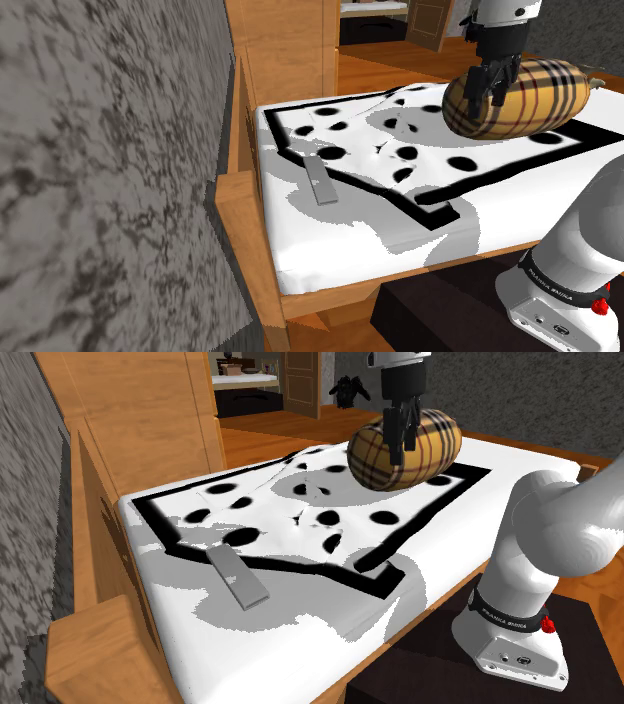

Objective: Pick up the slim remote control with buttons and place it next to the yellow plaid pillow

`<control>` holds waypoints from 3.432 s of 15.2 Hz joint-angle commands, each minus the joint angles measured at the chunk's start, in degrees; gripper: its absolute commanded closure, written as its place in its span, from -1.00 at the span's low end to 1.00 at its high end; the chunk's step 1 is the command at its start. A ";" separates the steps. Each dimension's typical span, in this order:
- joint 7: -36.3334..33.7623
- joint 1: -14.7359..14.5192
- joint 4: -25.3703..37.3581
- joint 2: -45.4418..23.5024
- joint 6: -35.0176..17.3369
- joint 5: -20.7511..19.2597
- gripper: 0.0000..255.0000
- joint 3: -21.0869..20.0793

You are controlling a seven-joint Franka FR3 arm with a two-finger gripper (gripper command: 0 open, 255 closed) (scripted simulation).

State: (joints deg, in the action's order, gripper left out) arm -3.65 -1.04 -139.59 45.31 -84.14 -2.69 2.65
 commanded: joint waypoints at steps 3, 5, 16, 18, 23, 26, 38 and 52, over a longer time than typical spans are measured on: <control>-2.46 -0.61 -0.84 -1.96 -3.42 1.58 -1.00 -1.72; -4.84 -1.21 -1.35 -4.25 -6.89 3.01 -1.00 -3.43; -17.36 -3.53 1.81 -21.80 -25.22 7.31 -1.00 -12.28; -19.70 -3.74 3.46 -25.65 -28.12 7.21 -1.00 -13.70; -25.93 -4.09 8.97 -35.77 -34.32 5.51 -1.00 -16.87; -29.93 -4.46 13.20 -42.10 -37.19 3.46 -1.00 -18.27; -38.62 -6.55 21.85 -57.36 -44.78 -3.12 -1.00 -19.06; -38.83 -6.62 21.44 -58.06 -45.85 -3.43 1.00 -18.96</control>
State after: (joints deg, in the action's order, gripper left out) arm -42.49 -7.65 -118.13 -12.73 -129.98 -6.12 -16.31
